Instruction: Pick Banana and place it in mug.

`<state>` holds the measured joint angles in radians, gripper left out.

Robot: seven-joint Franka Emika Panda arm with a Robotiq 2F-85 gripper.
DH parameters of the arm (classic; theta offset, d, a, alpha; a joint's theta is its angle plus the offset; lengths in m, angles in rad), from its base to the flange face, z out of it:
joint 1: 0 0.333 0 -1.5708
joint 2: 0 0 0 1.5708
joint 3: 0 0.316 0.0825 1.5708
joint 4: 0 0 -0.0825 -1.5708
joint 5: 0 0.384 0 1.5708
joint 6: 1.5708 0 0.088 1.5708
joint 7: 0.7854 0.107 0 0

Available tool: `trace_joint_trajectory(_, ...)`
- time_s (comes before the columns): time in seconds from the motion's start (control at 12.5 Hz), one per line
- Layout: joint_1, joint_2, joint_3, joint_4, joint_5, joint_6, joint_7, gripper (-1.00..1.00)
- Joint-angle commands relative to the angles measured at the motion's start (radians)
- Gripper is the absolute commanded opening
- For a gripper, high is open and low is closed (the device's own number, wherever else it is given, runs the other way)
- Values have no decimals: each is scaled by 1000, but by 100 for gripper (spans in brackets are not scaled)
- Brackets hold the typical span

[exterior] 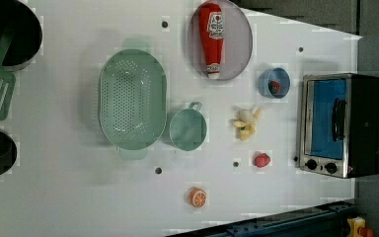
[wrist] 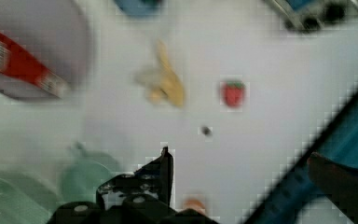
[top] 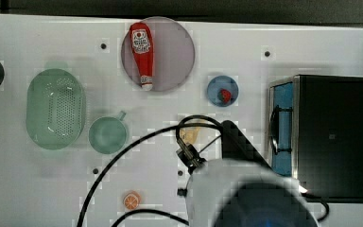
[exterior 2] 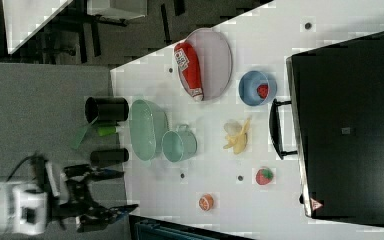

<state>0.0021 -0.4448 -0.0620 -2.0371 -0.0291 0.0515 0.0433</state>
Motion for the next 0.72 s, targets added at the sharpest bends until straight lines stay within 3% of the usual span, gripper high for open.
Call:
trace_joint_trajectory(0.08,-1,141,0,-98,16,130,-80,100)
trace_joint_trajectory(0.24,0,195,2,-163,16,244,-105,100)
trace_joint_trajectory(0.72,-1,416,0,-300,16,645,-450,100)
